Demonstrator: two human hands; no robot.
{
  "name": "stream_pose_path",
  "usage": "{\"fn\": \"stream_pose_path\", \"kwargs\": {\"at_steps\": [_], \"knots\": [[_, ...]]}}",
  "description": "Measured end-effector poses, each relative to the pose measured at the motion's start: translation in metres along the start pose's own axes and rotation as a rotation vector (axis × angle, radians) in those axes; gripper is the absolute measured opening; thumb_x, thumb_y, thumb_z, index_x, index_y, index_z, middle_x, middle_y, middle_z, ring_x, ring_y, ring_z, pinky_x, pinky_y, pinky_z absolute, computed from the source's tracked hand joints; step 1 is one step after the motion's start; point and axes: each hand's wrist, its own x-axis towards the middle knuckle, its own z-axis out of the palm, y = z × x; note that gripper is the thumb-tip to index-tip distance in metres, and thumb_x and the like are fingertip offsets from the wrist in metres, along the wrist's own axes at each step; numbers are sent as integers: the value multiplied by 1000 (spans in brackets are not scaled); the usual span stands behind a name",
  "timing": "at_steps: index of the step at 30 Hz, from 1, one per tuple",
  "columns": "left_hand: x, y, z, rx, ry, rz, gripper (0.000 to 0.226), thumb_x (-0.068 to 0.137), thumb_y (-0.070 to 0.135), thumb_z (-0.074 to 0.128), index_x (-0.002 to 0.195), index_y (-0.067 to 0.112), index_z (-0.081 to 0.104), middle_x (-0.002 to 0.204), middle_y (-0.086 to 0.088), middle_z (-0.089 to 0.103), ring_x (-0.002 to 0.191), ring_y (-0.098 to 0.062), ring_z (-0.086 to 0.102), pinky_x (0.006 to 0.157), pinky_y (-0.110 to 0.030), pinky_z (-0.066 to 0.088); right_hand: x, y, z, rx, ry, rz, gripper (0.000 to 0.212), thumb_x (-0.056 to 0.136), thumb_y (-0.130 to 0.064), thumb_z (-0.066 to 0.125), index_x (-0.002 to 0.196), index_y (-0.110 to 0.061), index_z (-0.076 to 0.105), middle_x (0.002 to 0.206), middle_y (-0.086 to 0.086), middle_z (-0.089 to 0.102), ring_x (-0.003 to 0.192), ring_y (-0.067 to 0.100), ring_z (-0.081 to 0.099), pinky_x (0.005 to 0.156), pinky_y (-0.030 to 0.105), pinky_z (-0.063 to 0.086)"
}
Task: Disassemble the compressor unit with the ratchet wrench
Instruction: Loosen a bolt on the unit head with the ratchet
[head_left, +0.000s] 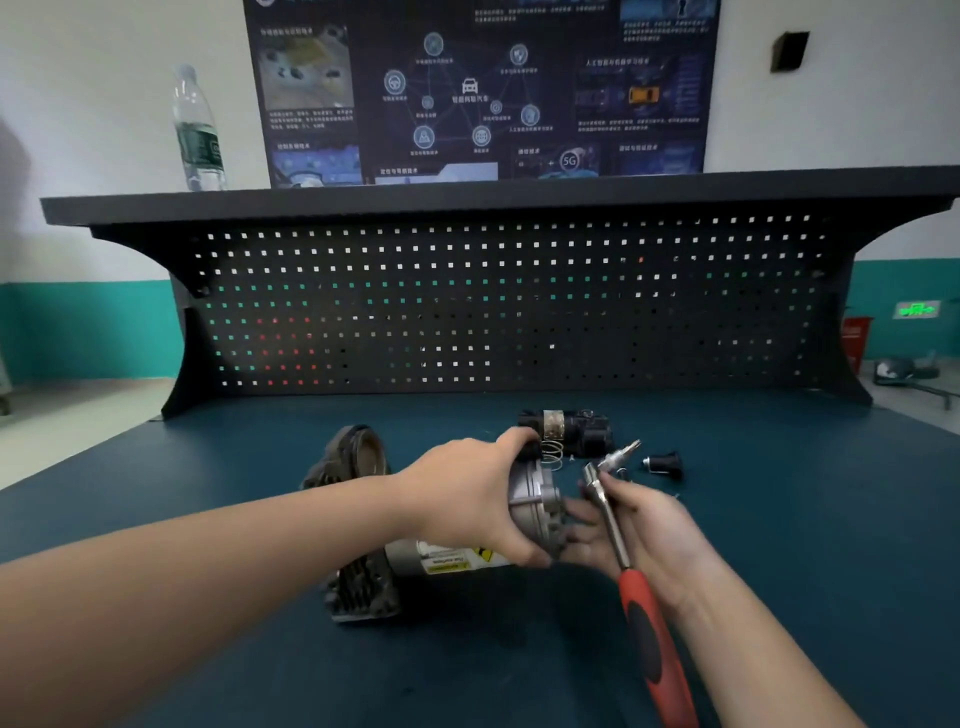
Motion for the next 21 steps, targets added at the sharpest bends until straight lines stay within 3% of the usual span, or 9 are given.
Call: {"fn": "stream_pose_path", "kwargs": {"at_steps": [4, 8, 10, 13, 14, 16, 18, 21], "knots": [[3, -2, -15, -220, 110, 5, 102, 45, 65, 75, 129, 34, 28, 103, 15, 61, 91, -7, 60, 82, -29, 52, -8, -24, 19, -121, -35, -122, 29, 101, -22, 38, 102, -2, 58, 114, 36, 59, 86, 45, 66, 61, 51, 58], [-1, -8, -29, -523, 255, -35, 98, 41, 63, 78, 124, 39, 32, 99, 21, 61, 86, 7, 61, 76, -15, 52, -15, -61, 65, -407, 38, -191, 23, 101, -23, 40, 93, -6, 54, 110, 32, 54, 93, 45, 59, 75, 54, 54], [-7, -12, -31, -696, 378, -72, 96, 43, 60, 80, 124, 37, 34, 103, 18, 62, 89, 5, 63, 81, -19, 52, -13, -75, 95, -587, 75, -229, 23, 101, -24, 42, 92, -7, 54, 106, 27, 54, 89, 41, 55, 78, 49, 49], [-23, -14, -16, -971, 590, -157, 92, 50, 52, 81, 127, 32, 34, 108, 13, 64, 98, -4, 64, 90, -34, 52, -7, -78, 144, -808, 60, -264, 19, 101, -23, 44, 92, -10, 55, 103, 17, 55, 82, 30, 48, 68, 38, 42], [-30, -11, -8, -1010, 664, -176, 89, 52, 51, 81, 125, 33, 34, 106, 14, 64, 97, -3, 64, 88, -32, 52, -5, -75, 158, -846, 39, -273, 16, 102, -19, 44, 92, -10, 54, 98, 12, 54, 80, 27, 49, 71, 37, 45], [-42, -3, 3, -1026, 786, -213, 86, 53, 52, 80, 122, 36, 32, 101, 18, 64, 91, 4, 63, 79, -16, 50, 0, -65, 176, -912, 4, -292, 11, 101, -10, 45, 92, -9, 52, 91, 7, 52, 89, 21, 51, 91, 39, 49], [-46, 6, 6, -1047, 884, -253, 89, 52, 54, 79, 123, 38, 28, 100, 20, 62, 88, 10, 60, 70, -4, 45, 0, -57, 185, -997, -10, -306, 10, 100, -7, 45, 93, -6, 52, 95, 8, 54, 97, 20, 55, 99, 39, 46], [-46, 25, 10, -1081, 991, -330, 98, 50, 55, 79, 129, 41, 21, 112, 14, 56, 101, 2, 57, 81, -12, 46, -3, -52, 182, -997, 24, -351, 10, 101, -10, 45, 101, -3, 51, 112, 19, 59, 101, 20, 62, 95, 39, 51]]}}
